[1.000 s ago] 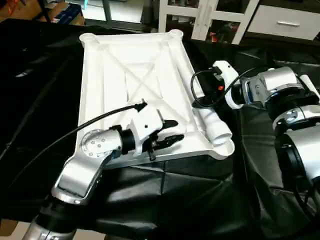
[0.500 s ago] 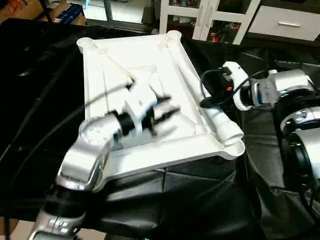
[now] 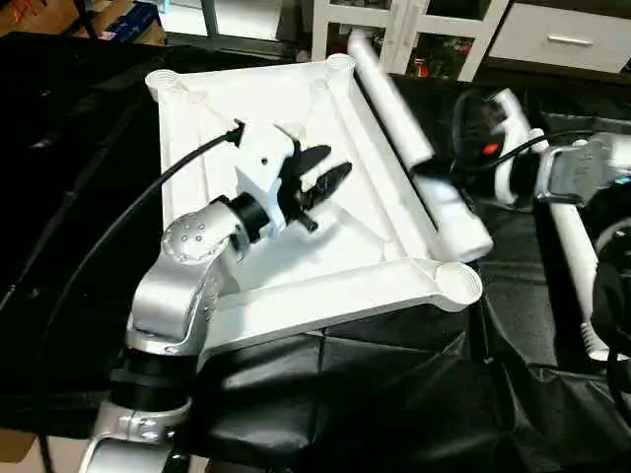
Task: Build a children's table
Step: Insert table leg to table base
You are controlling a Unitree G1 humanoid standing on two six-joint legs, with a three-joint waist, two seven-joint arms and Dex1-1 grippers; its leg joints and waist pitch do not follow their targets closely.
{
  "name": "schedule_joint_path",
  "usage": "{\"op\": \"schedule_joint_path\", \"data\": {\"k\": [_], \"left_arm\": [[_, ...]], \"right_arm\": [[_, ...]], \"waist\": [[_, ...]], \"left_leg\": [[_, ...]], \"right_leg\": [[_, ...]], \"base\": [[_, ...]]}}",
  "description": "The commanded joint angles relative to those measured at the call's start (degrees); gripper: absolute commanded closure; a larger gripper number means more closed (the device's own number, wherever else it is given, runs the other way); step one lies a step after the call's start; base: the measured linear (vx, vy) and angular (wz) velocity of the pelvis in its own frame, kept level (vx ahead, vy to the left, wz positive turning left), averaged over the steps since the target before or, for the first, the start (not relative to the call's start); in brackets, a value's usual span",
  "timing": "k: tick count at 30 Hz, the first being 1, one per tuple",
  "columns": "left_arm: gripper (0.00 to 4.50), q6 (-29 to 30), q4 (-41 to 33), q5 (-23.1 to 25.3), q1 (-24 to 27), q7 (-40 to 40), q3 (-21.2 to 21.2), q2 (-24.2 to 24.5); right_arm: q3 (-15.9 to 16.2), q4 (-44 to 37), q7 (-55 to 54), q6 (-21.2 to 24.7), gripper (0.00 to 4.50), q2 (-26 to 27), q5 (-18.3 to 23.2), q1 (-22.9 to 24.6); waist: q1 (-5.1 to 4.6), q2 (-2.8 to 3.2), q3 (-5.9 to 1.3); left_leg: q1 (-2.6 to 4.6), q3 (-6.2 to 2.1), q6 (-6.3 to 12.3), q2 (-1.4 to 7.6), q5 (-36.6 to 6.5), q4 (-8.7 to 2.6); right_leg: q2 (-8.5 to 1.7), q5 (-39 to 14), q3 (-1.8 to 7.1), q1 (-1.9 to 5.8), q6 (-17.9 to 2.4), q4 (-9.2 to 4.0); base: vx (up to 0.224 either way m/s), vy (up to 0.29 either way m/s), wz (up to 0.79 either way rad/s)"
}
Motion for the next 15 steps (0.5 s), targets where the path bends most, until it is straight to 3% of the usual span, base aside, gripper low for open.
{"op": "schedule_joint_path", "data": {"k": [1, 2, 3, 5, 6, 7, 8, 11, 13, 15], "left_arm": [[2.24, 2.25, -1.64, -3.24, -2.18, 2.58, 2.81, -1.41], [2.24, 2.61, -1.91, -4.05, -2.80, 3.18, 3.52, -1.92], [2.21, 3.64, -3.16, -6.90, -5.01, 4.84, 5.45, -3.43], [1.88, 3.72, -3.29, -7.18, -5.19, 4.96, 5.60, -3.57], [1.88, 4.35, -4.25, -9.31, -6.63, 5.90, 6.65, -4.60], [1.83, 4.54, -4.56, -9.94, -7.04, 6.20, 6.90, -4.90], [1.83, 4.82, -4.72, -11.08, -7.68, 6.25, 7.23, -5.36], [1.47, 5.98, -4.92, -13.91, -9.30, 6.45, 8.27, -6.63], [1.43, 7.05, -5.42, -17.42, -11.03, 6.26, 9.13, -8.06], [1.29, 8.80, -5.75, -21.38, -12.66, 6.58, 10.20, -9.34]], "right_arm": [[-4.42, -8.11, 1.85, -1.89, 2.68, -0.83, 5.00, 0.38], [-5.32, -10.50, 2.11, -1.31, 2.68, -0.78, 6.11, 0.98], [-9.10, -20.19, 2.30, 2.32, 2.68, -0.31, 10.62, 3.50], [-9.48, -21.09, 2.29, 2.80, 2.68, -0.27, 11.12, 3.73], [-12.33, -30.29, 2.75, 8.33, 2.68, -0.05, 16.10, 6.50], [-13.07, -34.08, 3.12, 10.78, 2.69, -0.07, 18.15, 7.81], [-13.04, -40.06, 4.56, 14.41, 2.69, -0.45, 21.17, 10.50], [-12.48, -48.98, 5.38, 17.45, 2.69, -0.82, 25.47, 15.50], [-12.54, -53.14, 4.55, 18.70, 2.69, -0.85, 27.33, 18.19], [-13.00, -56.64, 3.66, 19.65, 2.69, -0.77, 28.56, 20.30]], "waist": [[0.22, -0.53, -5.53], [0.31, -0.57, -5.41], [0.37, -0.44, -5.31], [0.55, -0.55, -5.48], [0.53, -0.43, -5.22], [0.73, -0.33, -5.22], [0.82, -0.29, -5.19], [1.40, -0.17, -5.35], [1.63, 0.05, -5.15], [1.57, -0.09, -5.06]], "left_leg": [[3.29, -2.17, 7.41, 5.05, -2.10, -3.30], [3.22, -2.12, 7.48, 4.94, -1.85, -3.31], [3.09, -2.23, 7.84, 4.90, -1.48, -3.36], [3.20, -2.29, 8.09, 4.94, -1.15, -3.24], [3.11, -2.24, 8.27, 4.74, -1.74, -3.33], [3.22, -2.40, 8.45, 4.82, -1.08, -3.35], [3.16, -2.48, 8.58, 4.82, -0.63, -3.41], [3.37, -2.49, 8.20, 4.85, 0.00, -3.38], [3.22, -2.55, 6.62, 4.71, -1.30, -3.58], [3.30, -2.56, 5.17, 4.62, -3.24, -3.79]], "right_leg": [[-3.20, 6.56, 1.55, 3.31, -20.65, -2.14], [-3.03, 6.78, 1.54, 3.27, -20.46, -2.15], [-3.00, 6.67, 1.50, 3.27, -20.35, -2.20], [-3.11, 7.25, 1.55, 3.33, -20.12, -2.11], [-3.04, 5.06, 1.48, 3.19, -19.83, -2.48], [-3.04, 5.74, 1.59, 3.32, -19.34, -2.42], [-2.99, 6.01, 1.54, 3.37, -19.13, -2.48], [-2.91, 5.18, 1.42, 2.99, -18.29, -2.67], [-3.12, 2.95, 1.52, 3.01, -18.13, -2.95], [-3.23, 0.09, 1.55, 2.98, -17.83, -3.35]], "base": [[0.000, 0.000, 0.00], [0.000, 0.000, 0.00], [0.000, 0.000, 0.00], [0.000, 0.000, 0.00], [0.000, 0.000, 0.00], [0.000, 0.000, 0.00], [0.000, 0.000, 0.00], [0.000, 0.000, 0.00], [0.000, 0.000, 0.00], [0.000, 0.000, 0.00]]}}
